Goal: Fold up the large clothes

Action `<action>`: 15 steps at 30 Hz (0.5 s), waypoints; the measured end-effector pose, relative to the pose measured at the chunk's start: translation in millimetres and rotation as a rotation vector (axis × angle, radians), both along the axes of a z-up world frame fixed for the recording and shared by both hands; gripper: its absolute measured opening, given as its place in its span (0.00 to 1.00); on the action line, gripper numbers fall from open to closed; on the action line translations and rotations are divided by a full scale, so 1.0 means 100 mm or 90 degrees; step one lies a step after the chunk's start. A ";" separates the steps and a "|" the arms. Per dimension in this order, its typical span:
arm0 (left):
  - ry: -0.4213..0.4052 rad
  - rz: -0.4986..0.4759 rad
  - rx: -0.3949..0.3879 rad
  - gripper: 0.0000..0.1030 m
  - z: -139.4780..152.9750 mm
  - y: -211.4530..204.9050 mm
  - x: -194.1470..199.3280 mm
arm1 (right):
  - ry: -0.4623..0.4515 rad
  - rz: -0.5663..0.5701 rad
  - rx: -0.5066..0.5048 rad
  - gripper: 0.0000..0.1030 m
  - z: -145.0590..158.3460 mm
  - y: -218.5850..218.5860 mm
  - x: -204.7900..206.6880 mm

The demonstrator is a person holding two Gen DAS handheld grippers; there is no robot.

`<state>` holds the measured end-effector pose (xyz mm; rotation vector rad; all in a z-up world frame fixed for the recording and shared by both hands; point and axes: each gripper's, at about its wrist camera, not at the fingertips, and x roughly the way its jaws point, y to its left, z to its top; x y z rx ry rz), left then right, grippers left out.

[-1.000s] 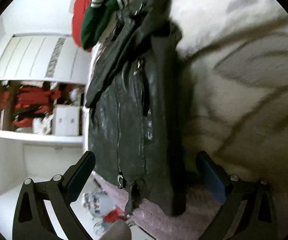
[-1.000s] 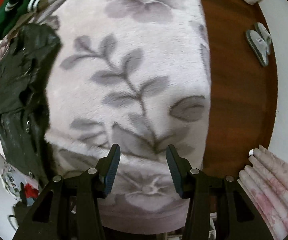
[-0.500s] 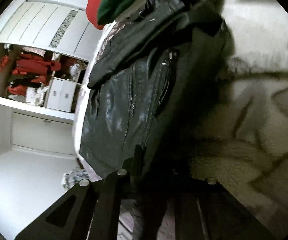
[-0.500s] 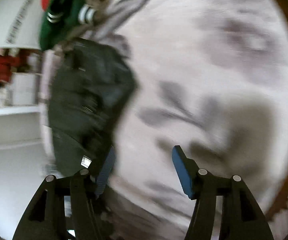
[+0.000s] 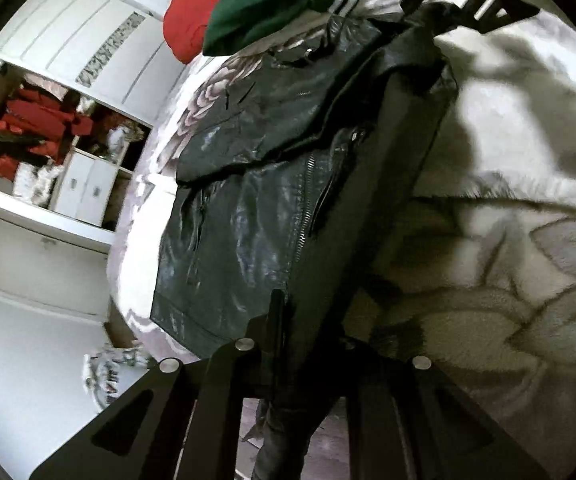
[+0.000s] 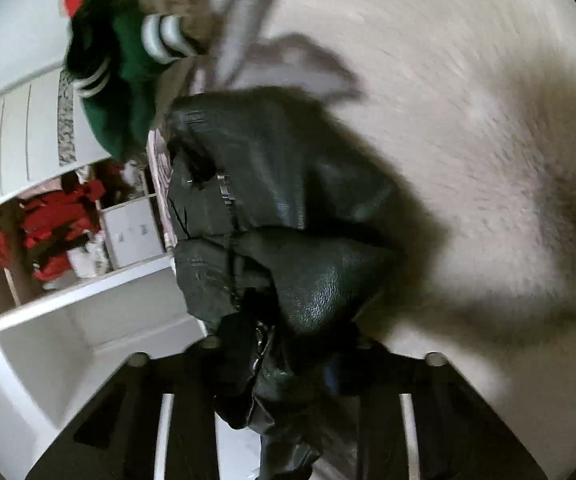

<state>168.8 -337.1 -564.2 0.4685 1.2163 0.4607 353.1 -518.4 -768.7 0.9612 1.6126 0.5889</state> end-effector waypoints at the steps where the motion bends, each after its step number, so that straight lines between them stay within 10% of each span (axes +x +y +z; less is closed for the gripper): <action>1: -0.004 0.004 -0.017 0.09 0.08 0.08 -0.01 | -0.010 0.008 -0.016 0.19 0.14 0.06 0.02; 10: -0.038 0.109 -0.200 0.09 0.67 1.22 0.11 | -0.136 0.158 -0.117 0.15 1.63 1.54 0.33; 15: -0.053 0.216 -0.333 0.09 0.59 2.32 0.15 | -0.174 0.257 -0.198 0.11 1.89 2.78 0.49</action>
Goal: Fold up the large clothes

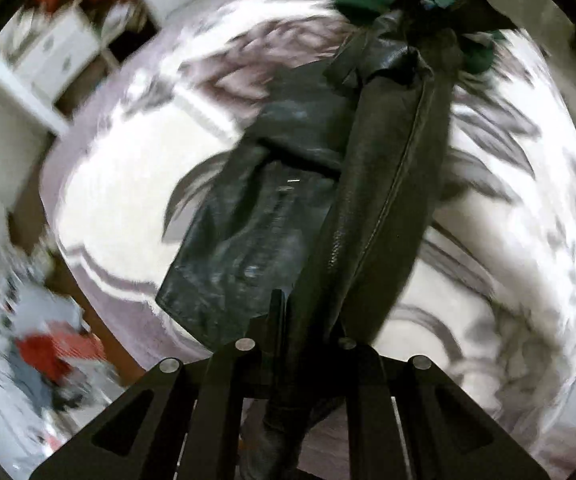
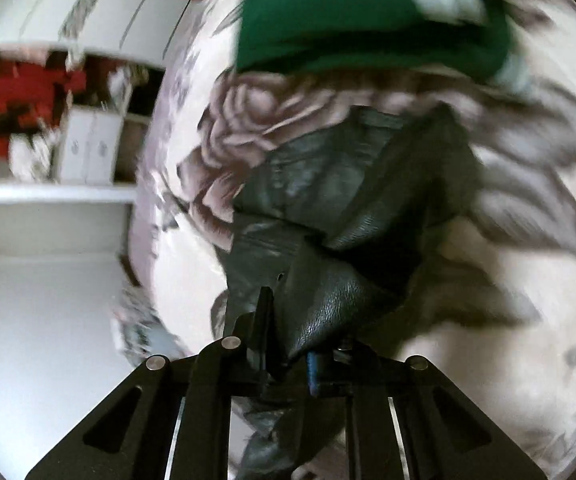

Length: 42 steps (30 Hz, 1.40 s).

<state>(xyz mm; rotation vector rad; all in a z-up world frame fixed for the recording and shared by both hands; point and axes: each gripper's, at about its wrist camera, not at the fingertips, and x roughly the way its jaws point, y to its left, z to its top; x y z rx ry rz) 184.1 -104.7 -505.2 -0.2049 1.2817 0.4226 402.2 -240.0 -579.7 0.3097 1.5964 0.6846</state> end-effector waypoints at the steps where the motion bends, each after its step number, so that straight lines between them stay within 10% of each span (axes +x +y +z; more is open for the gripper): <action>1: 0.002 0.014 -0.022 0.09 -0.06 0.19 -0.01 | -0.005 0.026 -0.020 0.10 -0.04 0.38 0.03; 7: 0.018 0.062 -0.166 0.13 -0.82 1.14 -0.09 | -0.015 0.107 -0.137 0.09 -0.62 1.81 -0.01; 13: -0.020 0.110 -0.380 0.17 -1.21 1.61 -0.24 | 0.037 0.092 -0.210 0.11 -1.18 2.15 0.02; 16: -0.041 0.118 -0.439 0.23 -1.07 1.64 -0.37 | 0.114 0.059 -0.133 0.37 -1.16 2.06 0.12; 20: -0.048 0.129 -0.385 0.82 -0.80 1.70 -0.54 | 0.144 0.033 0.028 0.49 -0.78 1.72 0.11; 28: -0.012 0.102 -0.177 0.82 -0.65 1.96 -0.36 | 0.079 0.010 -0.025 0.50 -0.50 1.01 -0.27; 36: 0.039 0.066 -0.085 0.82 -0.89 2.00 0.17 | 0.058 -0.013 -0.079 0.50 -1.56 1.77 0.03; 38: 0.023 0.063 -0.088 0.82 -0.76 2.01 0.23 | 0.105 -0.025 -0.051 0.50 -1.40 1.68 0.13; 42: -0.002 0.045 -0.061 0.82 -0.41 1.94 0.41 | 0.005 -0.008 -0.052 0.49 -0.67 1.11 0.17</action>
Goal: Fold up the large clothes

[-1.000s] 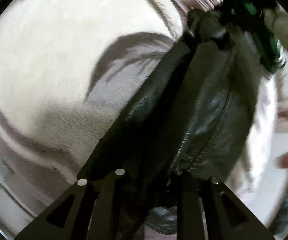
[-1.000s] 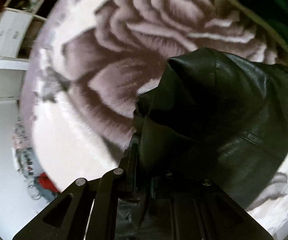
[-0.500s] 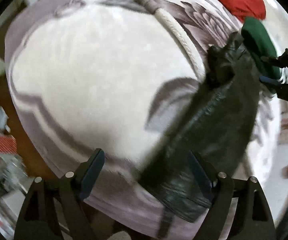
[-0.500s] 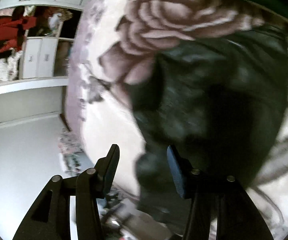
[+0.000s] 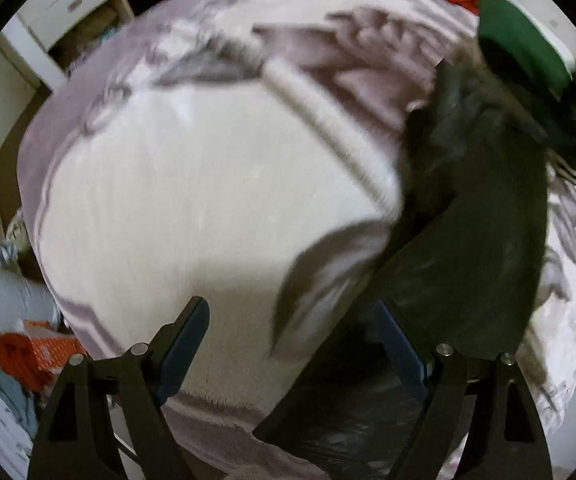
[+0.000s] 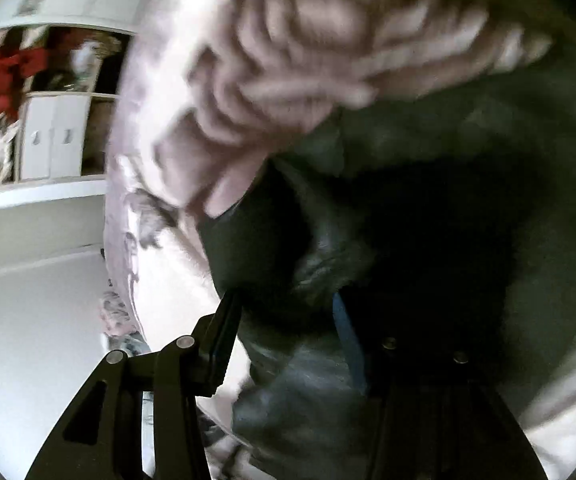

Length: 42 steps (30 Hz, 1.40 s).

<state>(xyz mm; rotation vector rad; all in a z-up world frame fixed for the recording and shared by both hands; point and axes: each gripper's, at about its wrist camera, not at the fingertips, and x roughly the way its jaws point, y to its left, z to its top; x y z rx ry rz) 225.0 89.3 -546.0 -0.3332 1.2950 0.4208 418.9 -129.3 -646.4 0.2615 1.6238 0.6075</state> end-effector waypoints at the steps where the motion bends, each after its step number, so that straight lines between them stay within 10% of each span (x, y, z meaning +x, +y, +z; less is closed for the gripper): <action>1: -0.011 -0.001 0.005 0.82 0.06 -0.03 0.05 | -0.033 0.004 -0.032 0.49 0.17 -0.18 -0.01; 4: -0.064 -0.019 -0.053 0.57 0.17 -0.13 0.35 | -0.101 0.011 -0.117 0.43 0.50 -0.65 -0.03; 5: -0.061 -0.021 -0.086 0.18 0.14 -0.17 0.48 | -0.103 0.017 -0.129 0.36 0.53 -0.76 -0.02; 6: -0.063 -0.021 -0.121 0.06 0.09 -0.22 0.60 | -0.099 0.024 -0.136 0.26 0.53 -0.82 0.00; 14: 0.019 -0.046 -0.159 0.04 -0.93 -0.50 1.39 | -0.021 0.123 -0.160 0.26 -0.17 -0.47 0.12; 20: 0.000 -0.013 -0.236 0.05 -1.09 -0.24 1.41 | 0.023 0.169 -0.261 0.23 -1.06 -0.18 0.17; 26: 0.011 -0.012 -0.227 0.04 -0.82 -0.23 1.38 | 0.065 0.163 -0.233 0.23 -1.14 -0.20 0.30; 34: -0.051 -0.013 -0.246 0.26 -0.57 -0.64 1.16 | 0.072 0.086 -0.013 0.59 -0.47 -1.08 0.46; 42: -0.066 0.020 -0.263 0.26 -0.86 -0.55 1.19 | 0.169 -0.038 0.171 0.65 -1.53 -1.53 0.98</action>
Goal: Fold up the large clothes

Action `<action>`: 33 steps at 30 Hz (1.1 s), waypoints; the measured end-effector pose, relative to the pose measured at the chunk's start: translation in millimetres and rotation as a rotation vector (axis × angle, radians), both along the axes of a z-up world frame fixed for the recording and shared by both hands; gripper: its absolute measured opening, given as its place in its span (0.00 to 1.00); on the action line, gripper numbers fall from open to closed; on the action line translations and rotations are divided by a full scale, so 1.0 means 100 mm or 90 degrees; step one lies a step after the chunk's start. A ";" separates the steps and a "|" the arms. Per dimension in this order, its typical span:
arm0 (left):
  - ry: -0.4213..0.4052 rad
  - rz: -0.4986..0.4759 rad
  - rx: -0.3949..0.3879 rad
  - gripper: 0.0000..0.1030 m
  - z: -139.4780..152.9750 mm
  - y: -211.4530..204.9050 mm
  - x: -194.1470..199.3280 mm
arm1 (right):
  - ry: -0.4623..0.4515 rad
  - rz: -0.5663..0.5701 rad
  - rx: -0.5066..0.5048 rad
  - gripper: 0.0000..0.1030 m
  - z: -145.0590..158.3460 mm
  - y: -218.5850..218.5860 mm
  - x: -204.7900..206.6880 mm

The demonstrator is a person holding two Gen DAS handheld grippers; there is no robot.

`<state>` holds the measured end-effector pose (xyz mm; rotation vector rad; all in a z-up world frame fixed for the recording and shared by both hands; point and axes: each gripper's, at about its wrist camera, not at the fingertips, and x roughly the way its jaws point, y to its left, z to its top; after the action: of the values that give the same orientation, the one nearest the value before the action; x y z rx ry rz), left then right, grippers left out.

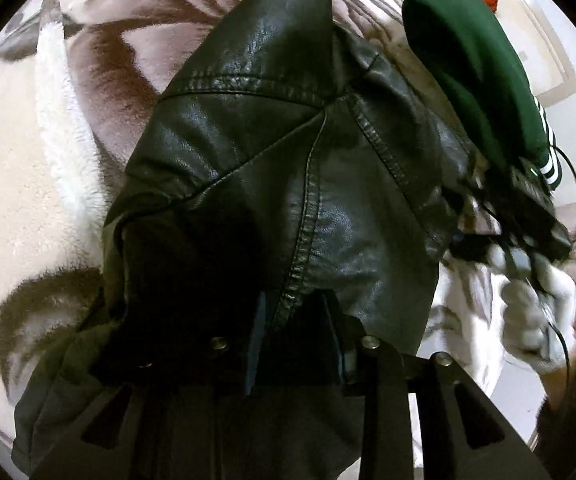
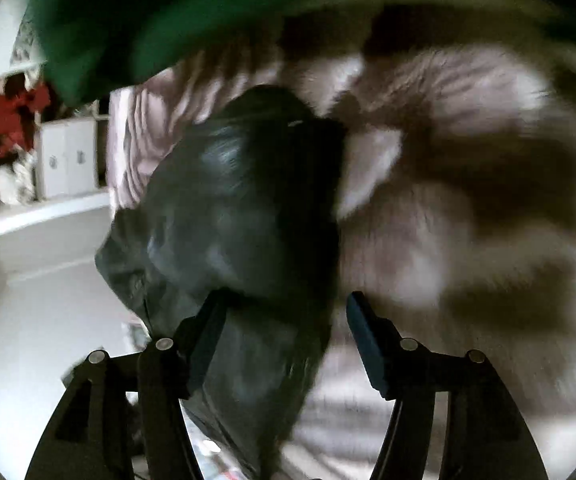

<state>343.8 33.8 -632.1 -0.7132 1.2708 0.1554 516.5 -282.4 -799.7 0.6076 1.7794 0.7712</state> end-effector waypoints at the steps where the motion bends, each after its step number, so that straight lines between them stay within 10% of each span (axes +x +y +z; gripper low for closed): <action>1: -0.003 -0.003 0.001 0.26 0.02 0.00 -0.02 | 0.010 0.002 0.041 0.71 -0.10 0.12 0.04; 5: -0.004 -0.017 0.000 0.26 0.03 -0.01 -0.08 | -0.042 0.020 0.085 0.69 -0.09 0.45 0.09; 7: -0.001 -0.028 -0.014 0.26 0.04 0.00 -0.04 | -0.052 -0.001 0.067 0.43 -0.05 0.42 0.07; 18: 0.006 -0.172 -0.079 0.42 0.37 -0.67 -0.22 | 0.015 -0.350 -0.035 0.38 0.67 -1.74 -1.40; 24: 0.038 -0.140 -0.010 0.42 0.16 -0.94 -0.46 | 0.098 -0.318 -0.205 0.47 0.73 -2.34 -1.97; 30: 0.035 -0.111 -0.023 0.42 0.05 -0.85 -0.50 | -0.050 -0.061 -0.526 0.52 1.25 -1.83 -1.82; 33: 0.031 -0.090 -0.027 0.42 0.21 -0.84 -0.56 | -0.107 -0.066 -0.538 0.52 1.61 -1.79 -1.77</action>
<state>287.6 -50.1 -611.0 -0.6564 1.3699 0.0312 339.0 -461.8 -639.1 0.0588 1.7016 -0.0410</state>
